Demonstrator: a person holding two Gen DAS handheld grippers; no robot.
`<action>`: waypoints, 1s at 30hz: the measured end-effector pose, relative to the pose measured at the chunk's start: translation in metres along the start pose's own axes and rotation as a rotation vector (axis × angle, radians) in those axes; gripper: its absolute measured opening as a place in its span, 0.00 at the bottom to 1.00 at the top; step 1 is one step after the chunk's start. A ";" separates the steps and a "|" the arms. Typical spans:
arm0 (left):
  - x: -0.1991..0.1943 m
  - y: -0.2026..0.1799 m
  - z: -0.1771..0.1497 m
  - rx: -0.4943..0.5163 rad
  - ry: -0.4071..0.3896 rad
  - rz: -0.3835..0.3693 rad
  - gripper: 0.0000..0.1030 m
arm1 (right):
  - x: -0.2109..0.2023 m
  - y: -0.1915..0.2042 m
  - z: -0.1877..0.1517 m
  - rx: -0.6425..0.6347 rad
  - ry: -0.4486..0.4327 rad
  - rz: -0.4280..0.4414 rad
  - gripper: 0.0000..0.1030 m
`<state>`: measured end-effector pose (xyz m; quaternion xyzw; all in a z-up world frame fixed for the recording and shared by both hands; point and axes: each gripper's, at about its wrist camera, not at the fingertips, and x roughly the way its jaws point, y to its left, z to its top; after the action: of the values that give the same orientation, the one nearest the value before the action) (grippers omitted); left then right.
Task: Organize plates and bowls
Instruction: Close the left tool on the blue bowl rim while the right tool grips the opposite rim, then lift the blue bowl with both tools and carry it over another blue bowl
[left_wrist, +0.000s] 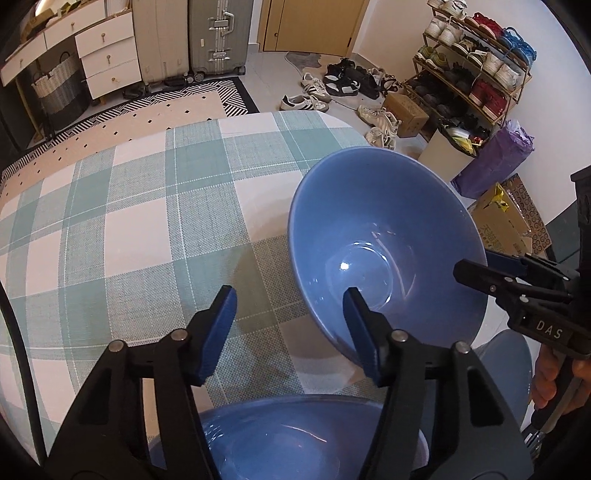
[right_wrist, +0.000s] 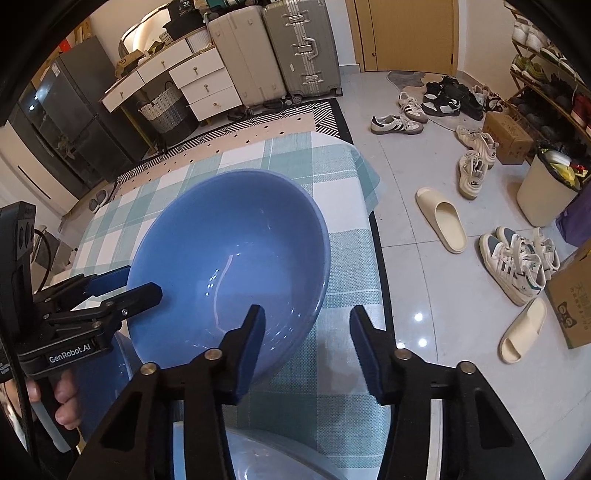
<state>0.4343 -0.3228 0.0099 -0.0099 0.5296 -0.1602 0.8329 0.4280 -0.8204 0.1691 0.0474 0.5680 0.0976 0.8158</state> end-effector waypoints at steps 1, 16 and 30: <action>0.000 0.001 0.000 -0.004 0.001 -0.004 0.49 | 0.000 0.001 0.000 -0.003 -0.001 -0.002 0.39; -0.008 -0.013 -0.003 0.055 -0.034 -0.025 0.13 | -0.007 0.007 -0.002 -0.042 -0.039 -0.033 0.15; -0.033 -0.014 -0.003 0.062 -0.086 -0.025 0.13 | -0.017 0.014 -0.001 -0.047 -0.061 -0.045 0.15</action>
<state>0.4150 -0.3267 0.0402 0.0025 0.4880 -0.1863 0.8527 0.4198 -0.8107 0.1870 0.0183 0.5412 0.0912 0.8357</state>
